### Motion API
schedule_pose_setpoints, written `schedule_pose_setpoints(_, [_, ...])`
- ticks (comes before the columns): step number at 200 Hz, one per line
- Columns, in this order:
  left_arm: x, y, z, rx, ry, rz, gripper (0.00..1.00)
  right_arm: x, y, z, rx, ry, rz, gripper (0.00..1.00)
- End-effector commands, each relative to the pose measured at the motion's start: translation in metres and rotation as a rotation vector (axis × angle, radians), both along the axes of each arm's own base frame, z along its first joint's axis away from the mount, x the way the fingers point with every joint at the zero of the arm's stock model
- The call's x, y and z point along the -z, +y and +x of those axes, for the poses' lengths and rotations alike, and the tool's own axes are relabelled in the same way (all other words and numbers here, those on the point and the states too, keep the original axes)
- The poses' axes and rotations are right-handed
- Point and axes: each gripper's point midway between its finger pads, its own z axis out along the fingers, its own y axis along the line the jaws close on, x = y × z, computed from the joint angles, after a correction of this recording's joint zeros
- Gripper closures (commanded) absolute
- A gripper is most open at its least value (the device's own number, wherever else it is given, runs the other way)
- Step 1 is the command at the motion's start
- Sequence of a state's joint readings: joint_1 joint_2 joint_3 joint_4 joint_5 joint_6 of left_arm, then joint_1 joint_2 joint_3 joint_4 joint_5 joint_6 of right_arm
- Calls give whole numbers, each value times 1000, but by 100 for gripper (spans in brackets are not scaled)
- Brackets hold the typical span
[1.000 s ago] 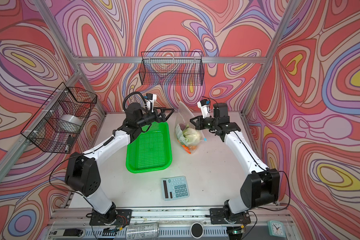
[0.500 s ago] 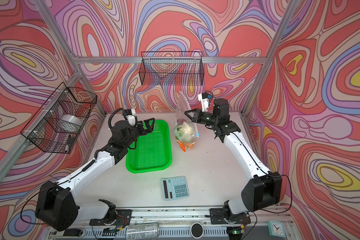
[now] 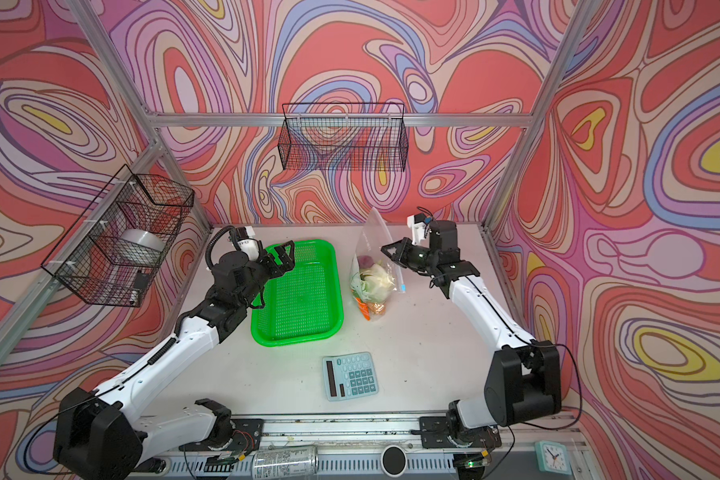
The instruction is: Place the food in the zip-top bag and seal the zipper
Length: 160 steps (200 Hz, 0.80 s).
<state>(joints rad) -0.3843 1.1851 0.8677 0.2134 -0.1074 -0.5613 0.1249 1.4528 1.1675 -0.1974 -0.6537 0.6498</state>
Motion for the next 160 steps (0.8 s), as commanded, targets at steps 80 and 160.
schedule_pose_setpoints(80, [24, 48, -21, -140, 96, 143, 0, 79, -148, 17, 326, 80, -740, 99])
schedule_pose_setpoints(160, [50, 145, -87, -446, 163, 308, 0, 82, -168, 35, 410, 82, -798, 61])
